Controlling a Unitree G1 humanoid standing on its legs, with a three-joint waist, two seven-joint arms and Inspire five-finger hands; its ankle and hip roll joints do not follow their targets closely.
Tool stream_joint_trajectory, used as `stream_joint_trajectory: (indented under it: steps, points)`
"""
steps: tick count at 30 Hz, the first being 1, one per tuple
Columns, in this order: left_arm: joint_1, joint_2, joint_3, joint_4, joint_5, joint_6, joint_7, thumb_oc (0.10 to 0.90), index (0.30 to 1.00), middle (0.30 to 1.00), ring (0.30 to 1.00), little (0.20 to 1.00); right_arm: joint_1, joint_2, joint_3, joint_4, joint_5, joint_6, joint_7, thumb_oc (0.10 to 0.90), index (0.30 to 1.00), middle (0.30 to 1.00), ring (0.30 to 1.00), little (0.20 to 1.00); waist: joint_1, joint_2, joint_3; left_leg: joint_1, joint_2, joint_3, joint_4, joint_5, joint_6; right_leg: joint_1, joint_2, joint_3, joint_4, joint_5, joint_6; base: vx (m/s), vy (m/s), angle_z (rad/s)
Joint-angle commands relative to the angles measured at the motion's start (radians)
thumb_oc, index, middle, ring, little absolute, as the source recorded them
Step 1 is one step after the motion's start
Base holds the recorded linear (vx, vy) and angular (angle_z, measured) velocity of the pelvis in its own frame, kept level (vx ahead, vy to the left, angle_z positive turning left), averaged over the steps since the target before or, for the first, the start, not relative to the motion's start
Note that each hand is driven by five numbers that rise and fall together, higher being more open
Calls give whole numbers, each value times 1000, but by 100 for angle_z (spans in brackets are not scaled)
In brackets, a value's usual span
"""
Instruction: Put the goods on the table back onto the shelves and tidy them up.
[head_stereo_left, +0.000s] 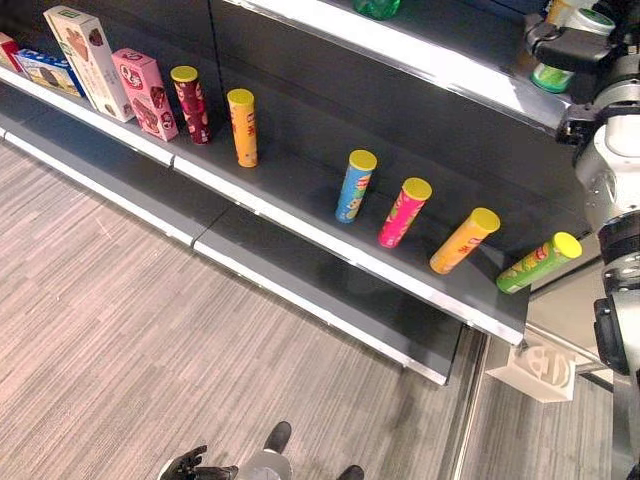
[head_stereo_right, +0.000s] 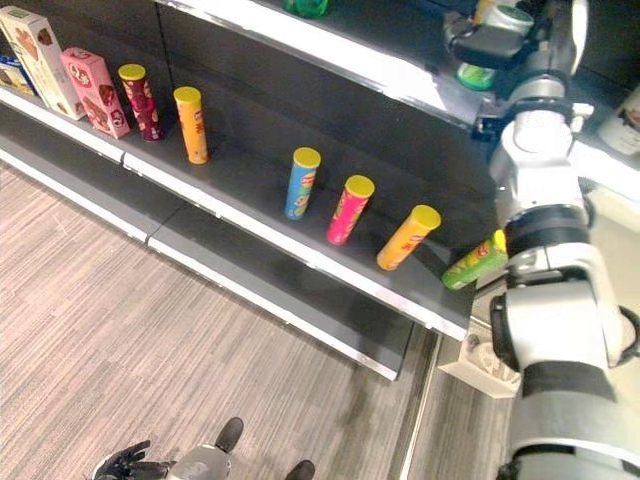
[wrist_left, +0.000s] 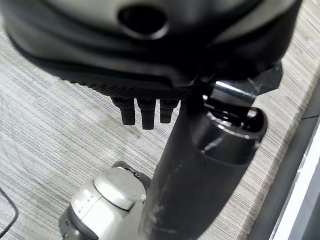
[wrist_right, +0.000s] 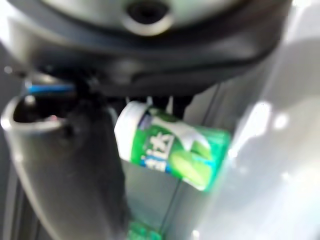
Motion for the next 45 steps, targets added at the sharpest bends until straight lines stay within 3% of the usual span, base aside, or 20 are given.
stream_joint_trajectory:
  steps: [1, 28, 45]
  points:
    - [0, 44, -21, 35, 30, -26, 27, 800, 900, 900, 900, 900, -34, -52, 0, -143, -23, -79, -46, 800, 900, 900, 900, 900, 4, -14, -52, 33, 71, 119, -48, -60, -51, 79, -23, -2, 6, -78, 74, 0, 0, 0]
    - [20, 30, -47, -33, 15, -32, 24, 800, 900, 900, 900, 900, -62, -56, 15, -124, -55, -67, -57, 800, 900, 900, 900, 900, 5, -11, -39, 38, 56, 128, -48, -64, -36, 84, -41, -10, 8, -59, 85, -1, 1, 0]
    - [43, 30, -77, -115, -4, -37, 8, 800, 900, 900, 900, 900, -75, -82, 67, -122, -39, -59, -1, 800, 900, 900, 900, 900, -5, -11, -33, 41, 51, 139, -48, -66, -27, 80, -50, -2, 14, -51, 91, 0, 0, 0]
